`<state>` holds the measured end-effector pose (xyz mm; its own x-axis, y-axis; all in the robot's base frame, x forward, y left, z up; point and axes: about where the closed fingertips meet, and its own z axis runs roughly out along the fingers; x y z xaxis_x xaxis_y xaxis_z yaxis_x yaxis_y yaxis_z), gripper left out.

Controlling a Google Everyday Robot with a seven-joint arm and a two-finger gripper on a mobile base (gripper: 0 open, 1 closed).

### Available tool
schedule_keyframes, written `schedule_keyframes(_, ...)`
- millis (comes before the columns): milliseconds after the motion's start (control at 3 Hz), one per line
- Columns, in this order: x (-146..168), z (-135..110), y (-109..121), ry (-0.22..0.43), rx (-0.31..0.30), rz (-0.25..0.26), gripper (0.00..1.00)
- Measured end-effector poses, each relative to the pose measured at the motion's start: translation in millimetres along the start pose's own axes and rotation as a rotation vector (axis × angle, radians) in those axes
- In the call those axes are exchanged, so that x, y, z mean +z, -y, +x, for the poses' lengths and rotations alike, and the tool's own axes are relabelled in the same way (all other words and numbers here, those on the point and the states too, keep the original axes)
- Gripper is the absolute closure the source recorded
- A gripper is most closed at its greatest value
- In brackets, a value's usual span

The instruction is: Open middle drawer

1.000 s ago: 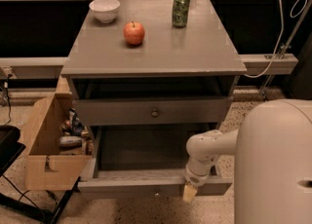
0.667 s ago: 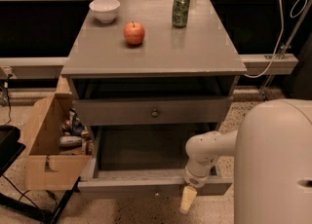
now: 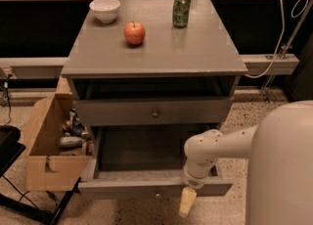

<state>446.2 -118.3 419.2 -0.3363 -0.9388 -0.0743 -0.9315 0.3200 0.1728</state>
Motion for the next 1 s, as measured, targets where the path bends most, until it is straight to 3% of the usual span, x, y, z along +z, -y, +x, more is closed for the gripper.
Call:
schedule_keyframes(333, -2.4, 0.2, -1.2, -0.001, -0.003, 0.003, 0.00)
schedule_keyframes(667, 7.4, 7.2, -7.5, 0.007, 0.026, -0.044, 0.16)
schedule_keyframes(1000, 18.6, 17.1, -35.5, 0.018, 0.075, -0.122, 0.39)
